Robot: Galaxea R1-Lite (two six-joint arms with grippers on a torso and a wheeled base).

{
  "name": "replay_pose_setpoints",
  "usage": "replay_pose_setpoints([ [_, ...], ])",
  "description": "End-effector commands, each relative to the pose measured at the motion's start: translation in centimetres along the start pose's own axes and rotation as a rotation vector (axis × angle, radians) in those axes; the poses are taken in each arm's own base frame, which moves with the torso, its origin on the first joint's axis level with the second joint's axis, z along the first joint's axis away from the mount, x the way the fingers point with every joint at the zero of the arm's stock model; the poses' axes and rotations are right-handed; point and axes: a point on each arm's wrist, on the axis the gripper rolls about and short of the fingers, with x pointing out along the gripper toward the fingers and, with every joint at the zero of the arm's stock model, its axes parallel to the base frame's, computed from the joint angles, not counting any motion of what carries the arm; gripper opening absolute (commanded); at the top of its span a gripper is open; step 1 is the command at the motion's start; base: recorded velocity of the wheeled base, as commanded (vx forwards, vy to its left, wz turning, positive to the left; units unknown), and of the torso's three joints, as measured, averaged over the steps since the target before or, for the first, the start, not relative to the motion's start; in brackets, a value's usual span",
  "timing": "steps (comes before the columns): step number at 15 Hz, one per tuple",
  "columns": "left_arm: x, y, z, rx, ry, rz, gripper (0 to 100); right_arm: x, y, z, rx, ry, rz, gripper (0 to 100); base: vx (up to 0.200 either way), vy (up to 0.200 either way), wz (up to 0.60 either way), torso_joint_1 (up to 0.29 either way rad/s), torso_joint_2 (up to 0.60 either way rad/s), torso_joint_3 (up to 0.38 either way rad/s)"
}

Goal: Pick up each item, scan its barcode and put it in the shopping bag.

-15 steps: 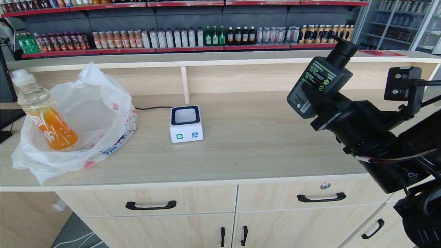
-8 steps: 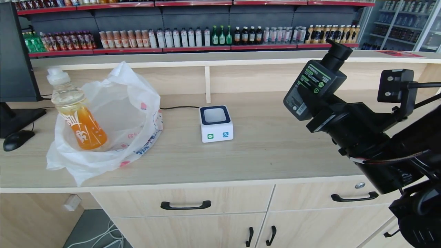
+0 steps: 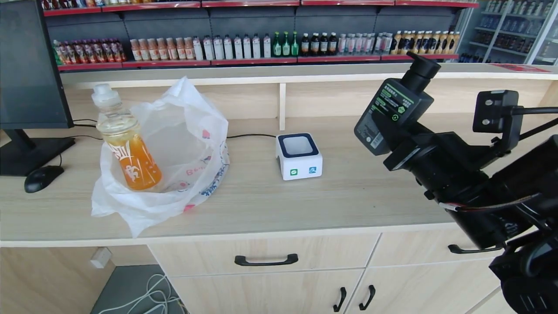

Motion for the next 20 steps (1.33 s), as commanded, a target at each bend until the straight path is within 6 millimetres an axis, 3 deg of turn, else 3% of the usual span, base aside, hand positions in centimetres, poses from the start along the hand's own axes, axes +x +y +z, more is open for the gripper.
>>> replay_pose_setpoints([
  [1,0.0,0.0,0.0,0.0,-0.001,0.001,100,0.2,1.0,-0.8,0.012,0.019,0.034,0,0.0,0.0,0.0,0.0,0.0,0.0],
  [3,0.0,0.0,0.0,0.0,-0.001,0.001,100,0.2,2.0,-1.3,0.022,0.036,0.064,0,0.0,0.0,0.0,0.0,0.0,0.0],
  [14,0.0,0.0,0.0,-0.003,-0.001,0.0,100,0.1,2.2,-1.7,0.024,0.049,0.069,0,0.036,0.0,0.0,0.0,0.0,0.001],
  [20,0.0,0.0,0.0,-0.003,-0.001,0.0,100,0.2,2.2,-1.4,0.026,0.038,0.069,0,0.0,0.2,0.0,0.003,0.0,0.005],
])
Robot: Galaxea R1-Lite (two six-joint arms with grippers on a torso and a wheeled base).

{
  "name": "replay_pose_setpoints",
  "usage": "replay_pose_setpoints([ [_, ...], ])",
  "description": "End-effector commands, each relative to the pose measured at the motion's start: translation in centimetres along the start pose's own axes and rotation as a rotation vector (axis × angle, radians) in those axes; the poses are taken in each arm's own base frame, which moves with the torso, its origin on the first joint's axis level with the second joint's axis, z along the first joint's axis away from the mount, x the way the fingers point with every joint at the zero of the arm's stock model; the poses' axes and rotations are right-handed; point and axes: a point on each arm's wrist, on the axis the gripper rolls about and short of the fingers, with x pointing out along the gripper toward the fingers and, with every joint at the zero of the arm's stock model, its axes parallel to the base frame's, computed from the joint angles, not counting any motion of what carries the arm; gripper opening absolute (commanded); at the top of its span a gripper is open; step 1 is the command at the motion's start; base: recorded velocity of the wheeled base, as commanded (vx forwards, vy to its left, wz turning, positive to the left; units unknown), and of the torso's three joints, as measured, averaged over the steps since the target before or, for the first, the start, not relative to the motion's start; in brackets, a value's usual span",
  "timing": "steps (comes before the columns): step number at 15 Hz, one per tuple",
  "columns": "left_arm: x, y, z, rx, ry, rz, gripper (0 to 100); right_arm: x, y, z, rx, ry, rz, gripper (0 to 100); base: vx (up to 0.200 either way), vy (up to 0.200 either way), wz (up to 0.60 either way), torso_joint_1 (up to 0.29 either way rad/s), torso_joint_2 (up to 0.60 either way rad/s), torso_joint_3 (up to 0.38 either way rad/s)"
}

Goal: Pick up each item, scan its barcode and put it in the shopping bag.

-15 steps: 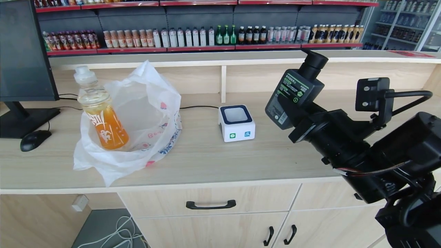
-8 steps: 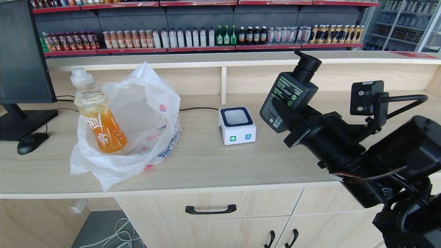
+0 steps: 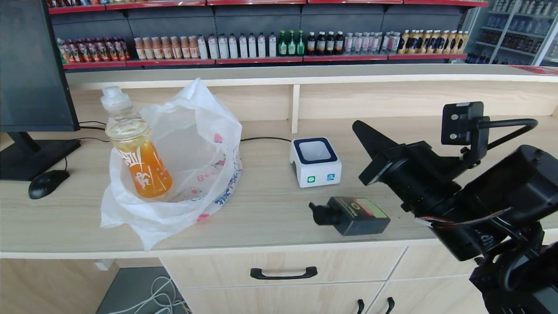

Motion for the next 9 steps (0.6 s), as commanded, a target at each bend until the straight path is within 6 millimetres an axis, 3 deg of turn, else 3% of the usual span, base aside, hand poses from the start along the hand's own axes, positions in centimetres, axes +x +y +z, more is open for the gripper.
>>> replay_pose_setpoints([
  [1,0.0,0.0,0.01,0.0,-0.001,-0.001,100,-0.03,-0.04,0.23,0.002,-0.006,-0.001,0,0.0,0.0,0.0,0.0,0.0,0.0],
  [9,0.0,0.0,0.01,0.002,-0.001,0.001,100,-0.48,-0.09,1.06,0.003,-0.025,-0.002,0,0.0,0.0,0.0,0.0,0.0,0.0],
])
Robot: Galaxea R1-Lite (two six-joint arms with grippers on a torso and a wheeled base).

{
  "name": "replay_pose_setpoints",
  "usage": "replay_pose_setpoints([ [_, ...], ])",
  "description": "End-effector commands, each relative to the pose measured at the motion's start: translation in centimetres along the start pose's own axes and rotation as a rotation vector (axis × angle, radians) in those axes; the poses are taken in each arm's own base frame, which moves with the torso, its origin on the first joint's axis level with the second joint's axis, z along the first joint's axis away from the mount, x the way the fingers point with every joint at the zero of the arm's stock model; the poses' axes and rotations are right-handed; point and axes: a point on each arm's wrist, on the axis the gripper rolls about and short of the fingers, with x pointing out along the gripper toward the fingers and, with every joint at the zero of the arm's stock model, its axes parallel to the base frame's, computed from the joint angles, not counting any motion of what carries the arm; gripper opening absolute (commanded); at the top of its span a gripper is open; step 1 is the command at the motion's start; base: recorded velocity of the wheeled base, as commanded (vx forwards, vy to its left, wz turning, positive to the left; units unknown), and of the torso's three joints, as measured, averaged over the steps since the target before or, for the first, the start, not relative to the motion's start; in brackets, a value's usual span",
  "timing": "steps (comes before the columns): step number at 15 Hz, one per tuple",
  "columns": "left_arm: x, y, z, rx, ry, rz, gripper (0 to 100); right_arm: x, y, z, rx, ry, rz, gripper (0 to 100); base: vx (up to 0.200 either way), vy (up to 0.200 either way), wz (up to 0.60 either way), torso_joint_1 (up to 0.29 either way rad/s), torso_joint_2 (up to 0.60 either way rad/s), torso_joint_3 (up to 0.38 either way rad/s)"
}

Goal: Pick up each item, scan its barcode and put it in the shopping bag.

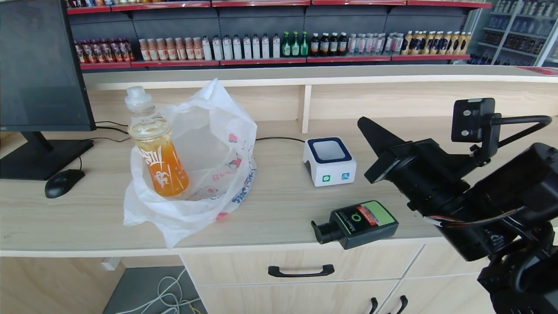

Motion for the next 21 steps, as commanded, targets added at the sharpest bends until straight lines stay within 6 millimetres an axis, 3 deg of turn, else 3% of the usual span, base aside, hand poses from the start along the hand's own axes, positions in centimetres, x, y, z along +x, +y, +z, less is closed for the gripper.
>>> replay_pose_setpoints([
  [1,0.0,0.0,0.0,-0.001,-0.001,0.002,100,-0.2,0.0,0.4,0.002,-0.01,0.0,0,0.0,0.0,0.0,0.0,0.0,0.0],
  [4,0.0,0.0,0.0,-0.001,-0.001,0.002,100,-2.0,-0.3,0.0,-0.008,0.043,-0.007,0,0.0,0.0,0.0,0.0,0.0,0.0],
  [6,0.0,0.0,0.0,-0.001,-0.001,0.002,100,-5.3,-1.6,-0.1,-0.034,0.116,-0.047,0,-0.1,0.0,0.0,0.001,0.0,-0.001],
  [7,0.0,0.0,0.0,-0.003,0.001,0.002,100,-8.8,-2.7,0.7,-0.051,0.15,-0.088,0,-0.2,0.0,0.0,0.007,0.0,0.002],
  [9,0.0,0.0,0.0,-0.003,-0.001,0.002,100,-13.3,-3.2,1.7,-0.063,0.165,-0.112,0,-0.2,0.0,0.0,0.019,0.01,0.0],
  [11,0.0,0.0,0.0,-0.004,-0.001,0.003,100,-15.1,-3.0,2.5,-0.079,0.156,-0.101,0,-0.2,0.0,0.0,-0.015,0.0,0.005],
  [13,0.0,0.0,0.0,-0.01,0.001,0.003,100,-17.3,-3.0,2.6,-0.112,0.279,-0.092,0,-0.2,0.0,0.0,-0.007,0.0,0.005],
  [14,0.0,0.0,0.0,-0.01,0.001,0.003,100,-19.5,-2.8,2.6,-0.11,0.368,-0.065,0,-0.2,0.0,0.0,-0.002,0.0,0.002],
  [16,0.0,0.0,0.0,-0.009,0.001,0.003,100,-26.5,-2.8,1.6,-0.128,0.582,0.061,0,-0.2,0.0,0.0,0.0,0.0,0.005],
  [18,0.0,0.0,0.0,-0.009,0.001,0.003,100,-32.0,-3.4,0.1,-0.15,0.628,0.126,0,-0.2,0.0,0.0,0.01,0.0,-0.002],
  [21,0.0,0.0,0.0,-0.009,0.001,0.003,100,-32.1,-3.3,0.3,-0.113,0.57,0.012,0,-0.2,0.0,0.0,0.004,0.0,0.009],
])
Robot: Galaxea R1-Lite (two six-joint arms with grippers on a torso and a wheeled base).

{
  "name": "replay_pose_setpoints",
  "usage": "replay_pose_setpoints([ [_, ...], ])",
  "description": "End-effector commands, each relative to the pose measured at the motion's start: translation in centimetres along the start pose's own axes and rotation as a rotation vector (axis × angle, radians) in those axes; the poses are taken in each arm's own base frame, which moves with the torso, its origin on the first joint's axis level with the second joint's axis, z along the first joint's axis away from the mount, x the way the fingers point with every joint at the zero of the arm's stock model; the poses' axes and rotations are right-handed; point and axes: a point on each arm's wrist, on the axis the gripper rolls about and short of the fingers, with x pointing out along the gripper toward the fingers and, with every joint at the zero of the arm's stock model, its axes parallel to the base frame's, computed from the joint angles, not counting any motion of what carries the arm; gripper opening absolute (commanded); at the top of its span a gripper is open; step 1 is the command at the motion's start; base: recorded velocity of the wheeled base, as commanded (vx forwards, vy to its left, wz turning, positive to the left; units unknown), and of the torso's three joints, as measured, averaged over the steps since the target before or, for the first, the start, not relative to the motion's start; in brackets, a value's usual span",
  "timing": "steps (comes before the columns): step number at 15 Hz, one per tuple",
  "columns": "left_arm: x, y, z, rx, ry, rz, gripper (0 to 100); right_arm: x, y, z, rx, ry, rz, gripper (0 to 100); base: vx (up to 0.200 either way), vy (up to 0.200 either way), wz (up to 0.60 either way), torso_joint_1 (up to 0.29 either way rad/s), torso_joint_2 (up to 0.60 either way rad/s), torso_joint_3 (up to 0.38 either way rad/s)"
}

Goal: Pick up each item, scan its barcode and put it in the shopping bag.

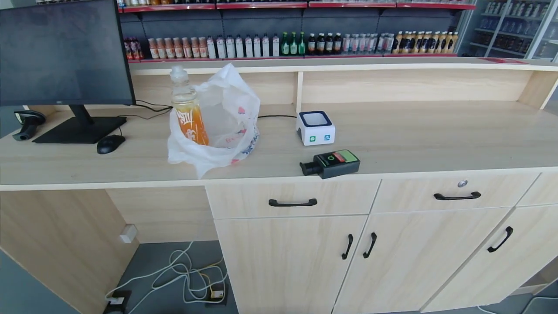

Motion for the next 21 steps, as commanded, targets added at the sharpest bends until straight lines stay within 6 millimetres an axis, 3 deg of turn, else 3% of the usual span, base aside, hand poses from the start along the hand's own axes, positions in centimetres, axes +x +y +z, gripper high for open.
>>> replay_pose_setpoints([
  [1,0.0,0.0,0.0,0.0,0.001,0.0,100,-2.5,0.2,-2.5,0.083,-0.125,-0.105,0,-0.2,0.0,0.0,0.002,0.0,0.007],
  [3,0.0,0.0,0.0,0.002,0.001,0.0,100,-2.5,0.6,-2.5,0.148,-0.14,-0.447,0,-0.2,0.0,0.0,-0.002,0.0,0.009],
  [4,0.0,0.0,0.0,0.002,0.001,0.0,100,-2.6,0.8,-2.6,0.149,-0.168,-0.508,0,-0.2,0.0,0.0,0.007,0.0,-0.007],
  [6,0.0,0.0,0.0,0.002,0.001,0.0,100,-2.8,1.0,-2.7,0.149,-0.2,-0.518,0,-0.2,0.0,0.0,0.002,0.0,0.0],
  [14,0.0,0.0,0.0,0.002,-0.001,0.0,100,-2.8,1.0,-2.7,0.134,-0.197,-0.524,0,-0.2,-0.2,0.0,0.002,0.0,0.007],
  [21,0.0,0.0,0.0,0.0,-0.001,0.0,100,-3.2,1.3,-3.0,0.08,-0.248,-0.562,0,0.0,-0.2,0.0,0.004,0.0,0.003],
])
